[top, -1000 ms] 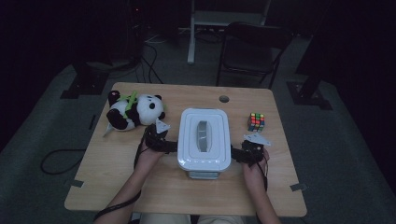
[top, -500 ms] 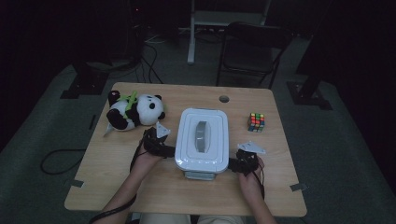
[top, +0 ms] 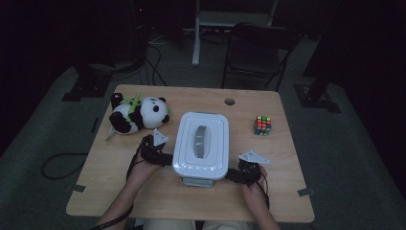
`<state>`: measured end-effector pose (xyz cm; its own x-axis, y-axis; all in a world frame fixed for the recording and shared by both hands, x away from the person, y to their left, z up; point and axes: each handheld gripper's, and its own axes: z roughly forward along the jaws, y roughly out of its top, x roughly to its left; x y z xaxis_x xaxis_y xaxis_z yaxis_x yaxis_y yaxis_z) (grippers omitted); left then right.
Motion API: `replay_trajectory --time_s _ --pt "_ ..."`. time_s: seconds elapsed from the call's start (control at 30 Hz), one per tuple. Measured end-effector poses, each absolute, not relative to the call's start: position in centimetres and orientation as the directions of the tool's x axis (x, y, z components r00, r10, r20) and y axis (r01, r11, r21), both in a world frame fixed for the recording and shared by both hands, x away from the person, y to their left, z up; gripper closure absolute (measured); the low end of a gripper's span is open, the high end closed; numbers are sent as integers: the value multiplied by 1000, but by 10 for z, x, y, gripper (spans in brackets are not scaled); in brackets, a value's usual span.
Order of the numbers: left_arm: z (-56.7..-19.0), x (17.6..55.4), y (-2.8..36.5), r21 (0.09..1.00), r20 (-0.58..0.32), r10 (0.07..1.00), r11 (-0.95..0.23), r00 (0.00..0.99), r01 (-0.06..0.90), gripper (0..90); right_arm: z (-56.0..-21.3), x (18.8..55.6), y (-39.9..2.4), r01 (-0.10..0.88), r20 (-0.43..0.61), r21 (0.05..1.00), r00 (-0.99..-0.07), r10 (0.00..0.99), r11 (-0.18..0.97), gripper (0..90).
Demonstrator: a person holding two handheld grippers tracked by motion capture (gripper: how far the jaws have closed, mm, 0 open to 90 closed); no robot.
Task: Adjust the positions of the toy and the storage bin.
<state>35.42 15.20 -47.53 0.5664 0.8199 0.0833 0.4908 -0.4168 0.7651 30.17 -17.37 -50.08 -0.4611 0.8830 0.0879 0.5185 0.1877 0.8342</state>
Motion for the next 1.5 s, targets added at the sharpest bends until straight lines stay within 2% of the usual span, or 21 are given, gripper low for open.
replay_trajectory --time_s 0.27,0.3,0.53,0.63,0.73,0.87,1.13,1.17,1.2,1.4,1.5 --pt "-478 343 160 773 83 814 -417 575 478 50 -499 290 -170 502 54 835 -484 873 227 186" --pt "-480 343 162 775 68 812 -409 580 481 37 -501 288 -170 501 34 826 -503 864 259 147" --pt "-492 337 171 780 39 797 -401 602 480 25 -514 292 -186 540 71 803 -505 860 250 141" --pt "-496 335 175 777 30 800 -395 599 490 25 -517 296 -193 550 35 788 -489 872 277 144" --pt "-499 332 179 770 25 800 -398 600 498 25 -521 301 -202 588 -15 755 -428 904 291 161" --pt "-500 328 184 766 14 807 -388 590 513 25 -525 306 -210 644 4 716 -390 921 270 158" --pt "-504 323 196 760 -11 822 -363 569 539 25 -526 305 -220 641 9 727 -366 930 245 193" --pt "-504 322 198 759 -12 825 -360 565 543 25 -527 304 -220 638 9 730 -369 929 246 172" --pt "-505 322 200 757 -11 827 -360 562 545 25 -527 304 -222 646 8 727 -346 938 232 113" --pt "-508 315 210 745 10 830 -379 558 549 25 -527 307 -234 661 6 727 -274 962 184 136" --pt "-510 311 216 741 18 830 -385 557 550 25 -525 308 -238 637 -40 740 -280 959 216 144"
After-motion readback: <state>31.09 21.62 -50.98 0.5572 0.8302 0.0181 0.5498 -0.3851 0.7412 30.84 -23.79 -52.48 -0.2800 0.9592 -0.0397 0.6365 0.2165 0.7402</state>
